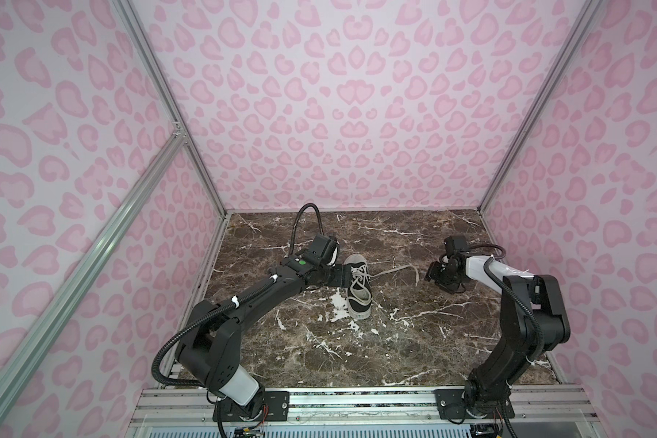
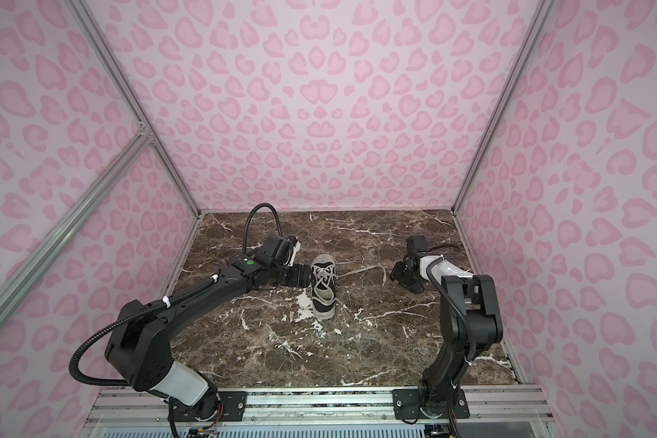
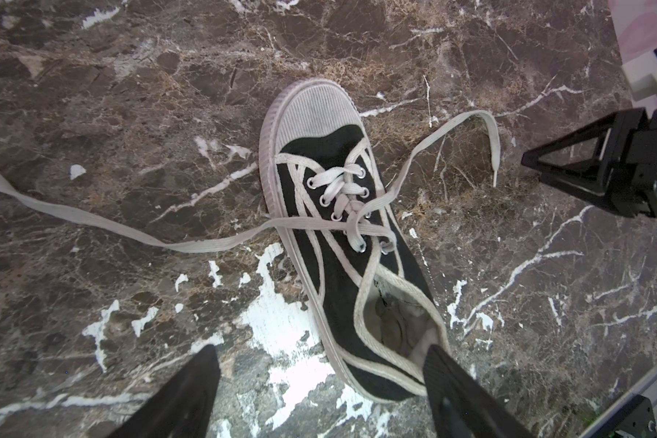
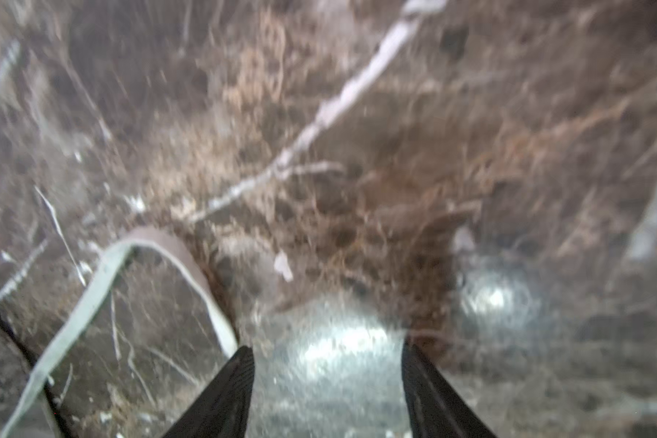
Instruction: Tie the shoes
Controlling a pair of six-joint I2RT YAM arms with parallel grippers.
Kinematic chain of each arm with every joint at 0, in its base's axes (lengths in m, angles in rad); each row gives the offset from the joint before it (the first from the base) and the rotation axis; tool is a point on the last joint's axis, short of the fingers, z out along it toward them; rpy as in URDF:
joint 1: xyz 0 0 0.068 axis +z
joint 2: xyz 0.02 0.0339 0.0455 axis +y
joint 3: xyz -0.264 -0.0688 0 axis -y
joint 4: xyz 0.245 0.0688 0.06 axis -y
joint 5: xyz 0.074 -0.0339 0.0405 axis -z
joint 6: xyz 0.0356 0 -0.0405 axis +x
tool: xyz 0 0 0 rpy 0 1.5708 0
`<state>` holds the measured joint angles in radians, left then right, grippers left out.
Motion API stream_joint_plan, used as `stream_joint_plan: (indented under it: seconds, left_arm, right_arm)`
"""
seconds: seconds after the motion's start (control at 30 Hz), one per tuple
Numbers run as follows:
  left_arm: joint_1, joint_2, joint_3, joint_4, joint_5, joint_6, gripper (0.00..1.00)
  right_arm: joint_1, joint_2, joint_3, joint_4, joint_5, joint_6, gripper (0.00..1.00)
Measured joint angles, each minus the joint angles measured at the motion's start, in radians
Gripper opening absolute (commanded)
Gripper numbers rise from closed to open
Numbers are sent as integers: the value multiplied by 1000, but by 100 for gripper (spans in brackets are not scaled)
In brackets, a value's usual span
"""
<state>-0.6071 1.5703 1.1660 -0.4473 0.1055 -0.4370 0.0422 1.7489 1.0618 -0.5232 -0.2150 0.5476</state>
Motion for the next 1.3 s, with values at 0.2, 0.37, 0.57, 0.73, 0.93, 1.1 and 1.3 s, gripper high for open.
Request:
stream_joint_plan:
  seconds: [0.2,0.37,0.57,0.73,0.93,1.1,1.3]
  left_arm:
    - [0,-12,-13,5,0,-6,86]
    - [0,-23,-23,5,0,-7,86]
    - [0,-24,-29,7,-1,-6,86]
    - [0,-26,-32,7,-1,-6,86]
    - [0,-28,-35,7,-8,-7,86]
    - [0,-28,-36,7,-8,-8,86]
    - [0,-28,-36,7,-8,-10,86]
  right_arm:
    - [84,60,137,-137,115,-69,57]
    - [130,148,270,-246,170,-161,50]
    - [149,250,428,-362,222,-262,39]
    - [158,313,509,-410,225,-309,34]
    - [159,346,524,-441,220,-334,27]
    - [168,364,524,-446,213,-341,19]
    - [174,374,524,-443,204,-349,18]
